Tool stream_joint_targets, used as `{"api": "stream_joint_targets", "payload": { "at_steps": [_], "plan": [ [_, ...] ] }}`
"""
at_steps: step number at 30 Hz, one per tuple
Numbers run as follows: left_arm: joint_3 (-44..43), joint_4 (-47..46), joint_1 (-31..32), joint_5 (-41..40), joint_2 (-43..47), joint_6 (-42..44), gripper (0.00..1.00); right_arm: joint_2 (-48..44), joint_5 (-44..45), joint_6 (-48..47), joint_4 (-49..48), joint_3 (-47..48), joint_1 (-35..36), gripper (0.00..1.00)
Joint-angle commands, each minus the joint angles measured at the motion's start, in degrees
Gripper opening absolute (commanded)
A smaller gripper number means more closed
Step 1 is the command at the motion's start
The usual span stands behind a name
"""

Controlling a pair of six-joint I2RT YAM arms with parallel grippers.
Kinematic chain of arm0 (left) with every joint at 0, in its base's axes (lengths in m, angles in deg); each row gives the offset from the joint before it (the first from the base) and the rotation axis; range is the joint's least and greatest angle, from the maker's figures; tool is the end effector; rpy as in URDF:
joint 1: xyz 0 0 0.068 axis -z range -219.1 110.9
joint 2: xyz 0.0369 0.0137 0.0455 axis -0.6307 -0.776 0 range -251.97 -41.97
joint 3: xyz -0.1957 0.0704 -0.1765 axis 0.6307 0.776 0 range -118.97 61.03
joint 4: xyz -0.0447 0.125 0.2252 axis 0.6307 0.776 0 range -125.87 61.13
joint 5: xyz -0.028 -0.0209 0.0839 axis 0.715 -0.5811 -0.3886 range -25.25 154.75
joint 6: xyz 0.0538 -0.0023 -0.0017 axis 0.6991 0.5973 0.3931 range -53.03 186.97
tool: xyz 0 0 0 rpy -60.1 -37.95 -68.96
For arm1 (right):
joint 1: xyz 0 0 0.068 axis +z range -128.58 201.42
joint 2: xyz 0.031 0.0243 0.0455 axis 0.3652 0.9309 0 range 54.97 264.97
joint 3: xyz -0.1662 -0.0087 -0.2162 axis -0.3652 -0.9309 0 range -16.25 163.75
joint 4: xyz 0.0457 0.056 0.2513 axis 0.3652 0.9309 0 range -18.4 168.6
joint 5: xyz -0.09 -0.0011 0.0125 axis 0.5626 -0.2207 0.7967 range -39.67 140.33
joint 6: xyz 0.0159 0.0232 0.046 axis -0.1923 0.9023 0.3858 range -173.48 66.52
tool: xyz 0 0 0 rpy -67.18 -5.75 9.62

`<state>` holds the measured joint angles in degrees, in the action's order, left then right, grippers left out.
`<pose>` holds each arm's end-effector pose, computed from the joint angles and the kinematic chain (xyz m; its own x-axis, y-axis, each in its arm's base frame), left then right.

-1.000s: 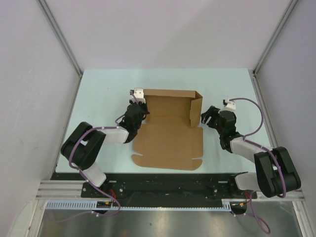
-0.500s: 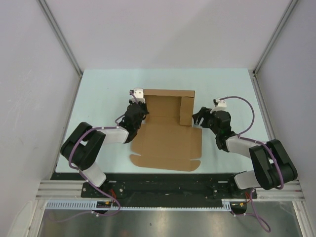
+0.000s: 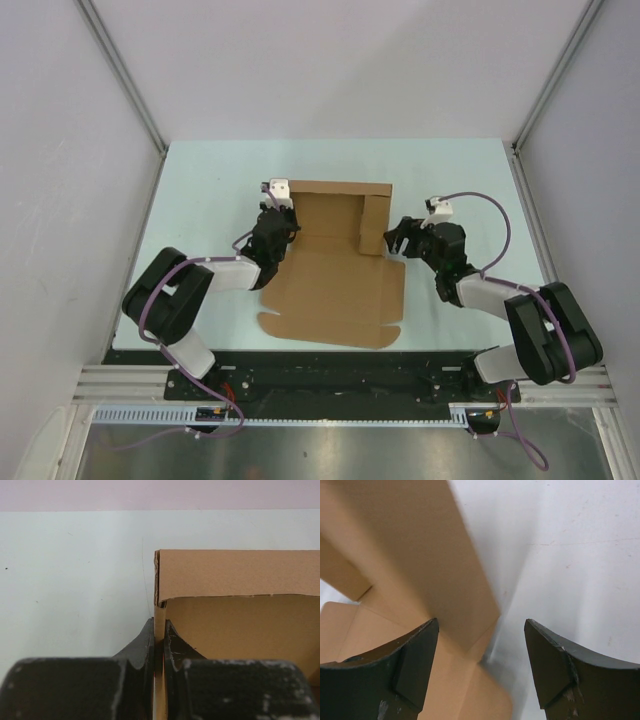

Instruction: Fold the paper box

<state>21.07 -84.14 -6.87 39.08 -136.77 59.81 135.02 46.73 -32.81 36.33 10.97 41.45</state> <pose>0.2938 -0.1670 0.1987 -0.1105 -0.0632 -0.9919 0.1038 0.9918 -0.0747 0.2572 0.0962 0.1814 -0.4058 0.2271 -0.8853 -0.2723 0.8946 0.3543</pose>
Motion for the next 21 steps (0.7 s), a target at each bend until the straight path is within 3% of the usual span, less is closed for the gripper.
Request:
{"api": "stream_joint_targets", "payload": {
  "at_steps": [1,21],
  "plan": [
    [0.9,1.7,0.6,-0.7,1.6,-0.6,0.0,-3.0,-5.5,-0.4,-5.1,2.7,1.5,0.76],
    [0.9,1.6,0.6,-1.0,1.6,0.0,0.0,-11.6,-4.6,-3.3,1.1,2.0,0.4,0.76]
  ]
}}
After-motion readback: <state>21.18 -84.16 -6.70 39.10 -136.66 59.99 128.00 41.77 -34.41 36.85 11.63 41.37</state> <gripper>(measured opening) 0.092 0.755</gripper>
